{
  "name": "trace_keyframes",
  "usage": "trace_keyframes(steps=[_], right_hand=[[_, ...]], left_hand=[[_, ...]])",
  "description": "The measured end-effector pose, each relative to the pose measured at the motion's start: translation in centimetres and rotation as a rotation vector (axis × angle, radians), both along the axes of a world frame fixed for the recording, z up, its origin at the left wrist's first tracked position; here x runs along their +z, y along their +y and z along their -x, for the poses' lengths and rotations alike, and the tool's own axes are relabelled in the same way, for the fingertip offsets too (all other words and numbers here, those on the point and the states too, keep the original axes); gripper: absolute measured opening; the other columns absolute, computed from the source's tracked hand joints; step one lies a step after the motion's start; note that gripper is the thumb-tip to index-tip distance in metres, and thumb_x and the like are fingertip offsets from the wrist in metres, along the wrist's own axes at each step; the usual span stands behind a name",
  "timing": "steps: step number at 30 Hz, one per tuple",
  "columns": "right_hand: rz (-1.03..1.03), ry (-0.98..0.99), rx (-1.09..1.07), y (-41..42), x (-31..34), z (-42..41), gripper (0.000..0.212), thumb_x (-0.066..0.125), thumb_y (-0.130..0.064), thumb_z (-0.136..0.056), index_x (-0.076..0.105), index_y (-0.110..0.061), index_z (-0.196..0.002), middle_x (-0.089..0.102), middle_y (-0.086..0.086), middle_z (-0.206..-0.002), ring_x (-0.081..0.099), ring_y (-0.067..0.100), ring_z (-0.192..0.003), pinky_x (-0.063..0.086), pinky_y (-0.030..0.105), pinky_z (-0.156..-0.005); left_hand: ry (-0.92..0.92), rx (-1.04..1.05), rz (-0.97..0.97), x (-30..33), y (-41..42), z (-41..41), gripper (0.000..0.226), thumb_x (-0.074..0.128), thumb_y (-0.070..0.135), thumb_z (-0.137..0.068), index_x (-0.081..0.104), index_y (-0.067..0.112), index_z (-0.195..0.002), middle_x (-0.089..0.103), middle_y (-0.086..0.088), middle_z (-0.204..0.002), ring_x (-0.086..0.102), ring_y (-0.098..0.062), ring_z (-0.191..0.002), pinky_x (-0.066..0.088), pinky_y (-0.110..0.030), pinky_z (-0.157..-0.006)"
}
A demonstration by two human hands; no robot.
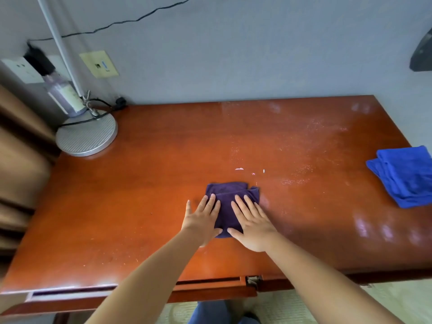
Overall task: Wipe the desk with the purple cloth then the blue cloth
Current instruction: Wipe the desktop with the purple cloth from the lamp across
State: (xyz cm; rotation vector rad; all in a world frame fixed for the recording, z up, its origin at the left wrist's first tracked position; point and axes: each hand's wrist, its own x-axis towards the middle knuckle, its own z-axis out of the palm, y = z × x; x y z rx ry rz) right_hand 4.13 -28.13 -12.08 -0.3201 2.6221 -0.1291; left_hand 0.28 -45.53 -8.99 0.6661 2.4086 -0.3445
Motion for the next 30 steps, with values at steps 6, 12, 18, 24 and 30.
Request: trace_keyframes(steps=[6,12,18,24,30], right_hand=[[0.036,-0.024,0.007,0.1,0.1,-1.8,0.092,-0.016,-0.076,-0.066,-0.029,-0.023,-0.14,-0.038,-0.007,-0.148,-0.035,0.015,-0.137,-0.022,0.033,-0.109],[0.024,-0.025,0.005,0.6,0.5,0.8,0.077,0.019,-0.063,-0.096,-0.02,-0.023,-0.15,-0.038,-0.008,-0.146,-0.033,0.015,-0.139,-0.019,0.035,-0.113],[0.01,0.001,-0.039,1.0,-0.2,5.5,0.076,0.02,-0.061,-0.097,-0.018,-0.024,-0.151,-0.029,-0.004,-0.156,-0.028,0.017,-0.143,-0.015,0.036,-0.115],[0.0,0.005,-0.065,0.9,-0.4,7.2,0.076,0.021,-0.061,-0.097,-0.015,-0.023,-0.152,-0.027,-0.004,-0.157,-0.026,0.018,-0.143,-0.012,0.037,-0.117],[-0.032,-0.043,-0.011,0.9,0.3,4.8,0.076,0.02,-0.061,-0.097,-0.018,-0.023,-0.151,-0.03,-0.004,-0.155,-0.028,0.018,-0.143,-0.012,0.037,-0.118]], left_hand=[[0.025,-0.017,0.034,0.0,-0.1,-1.7,0.082,0.027,0.061,-0.097,-0.017,0.016,-0.151,-0.024,-0.004,-0.158,-0.019,-0.021,-0.146,-0.001,-0.058,-0.116],[0.039,-0.068,0.061,-0.2,0.3,1.2,0.09,0.026,0.067,-0.093,-0.02,0.013,-0.149,-0.027,-0.005,-0.157,-0.021,-0.021,-0.145,-0.003,-0.055,-0.117],[0.07,-0.058,0.051,-0.7,1.0,6.2,0.092,0.025,0.07,-0.091,-0.02,0.014,-0.149,-0.028,-0.003,-0.157,-0.02,-0.019,-0.146,0.0,-0.054,-0.118],[0.061,-0.037,0.036,-0.8,1.3,8.0,0.09,0.026,0.068,-0.092,-0.019,0.016,-0.15,-0.026,-0.002,-0.157,-0.019,-0.019,-0.146,0.0,-0.055,-0.117],[0.036,0.003,0.023,-0.5,1.0,4.3,0.084,0.027,0.061,-0.096,-0.017,0.015,-0.15,-0.025,-0.003,-0.158,-0.018,-0.02,-0.146,0.0,-0.055,-0.118]])
